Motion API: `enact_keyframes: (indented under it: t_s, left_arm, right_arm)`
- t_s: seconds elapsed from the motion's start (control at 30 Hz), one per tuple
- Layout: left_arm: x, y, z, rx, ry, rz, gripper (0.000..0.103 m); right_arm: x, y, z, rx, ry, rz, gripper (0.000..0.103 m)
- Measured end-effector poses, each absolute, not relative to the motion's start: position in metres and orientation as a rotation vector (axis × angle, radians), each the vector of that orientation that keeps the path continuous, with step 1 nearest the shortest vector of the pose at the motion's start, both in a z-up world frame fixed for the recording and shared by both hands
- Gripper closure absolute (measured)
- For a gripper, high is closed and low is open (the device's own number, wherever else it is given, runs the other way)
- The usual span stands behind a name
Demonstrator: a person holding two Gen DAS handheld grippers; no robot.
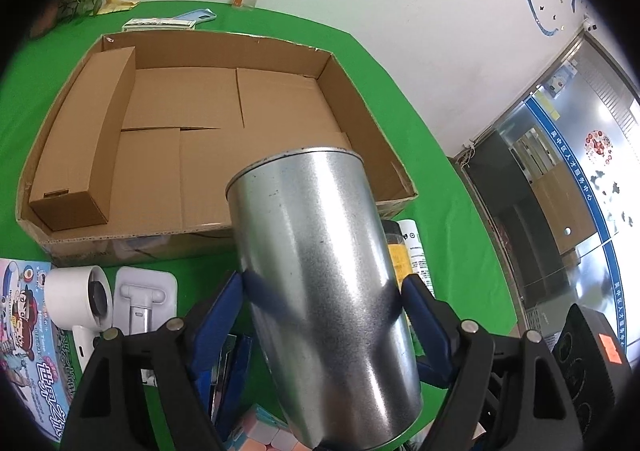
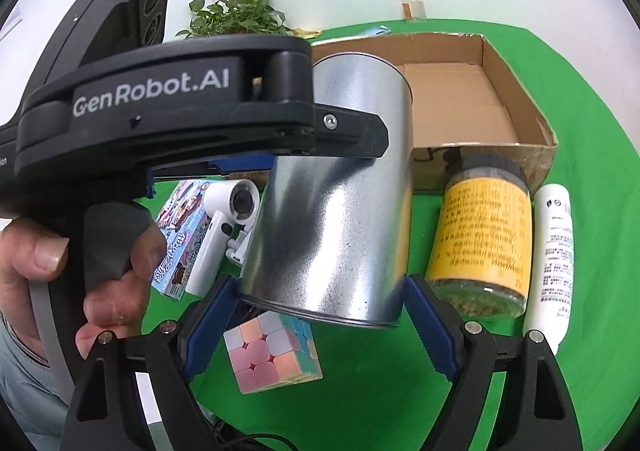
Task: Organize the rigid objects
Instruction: 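Lift the silver can with the right gripper and carry it over the box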
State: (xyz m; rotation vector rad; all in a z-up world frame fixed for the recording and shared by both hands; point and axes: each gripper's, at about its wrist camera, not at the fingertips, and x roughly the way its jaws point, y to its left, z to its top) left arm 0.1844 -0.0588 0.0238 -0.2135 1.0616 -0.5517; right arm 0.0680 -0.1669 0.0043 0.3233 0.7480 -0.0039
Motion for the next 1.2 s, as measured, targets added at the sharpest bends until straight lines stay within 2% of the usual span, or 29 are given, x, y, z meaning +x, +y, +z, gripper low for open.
enact_keyframes:
  t_s: [0.3, 0.63, 0.93, 1.2]
  left_arm:
    - [0.181, -0.063, 0.001, -0.230, 1.118, -0.537, 0.023]
    - [0.197, -0.044, 0.043, -0.216, 1.024, -0.526, 0.023]
    - [0.248, -0.018, 0.072, -0.178, 0.988, -0.494, 0.023]
    - [0.308, 0.013, 0.057, -0.153, 1.032, -0.429, 0.023]
  right_arm:
    - [0.056, -0.164, -0.013, 0.380, 0.799, 0.003, 0.020]
    - [0.070, -0.158, 0.024, 0.314, 0.732, 0.020, 0.020]
    - [0.129, -0.156, 0.059, 0.275, 0.706, 0.058, 0.020]
    - [0.213, -0.160, 0.062, 0.336, 0.774, 0.129, 0.020]
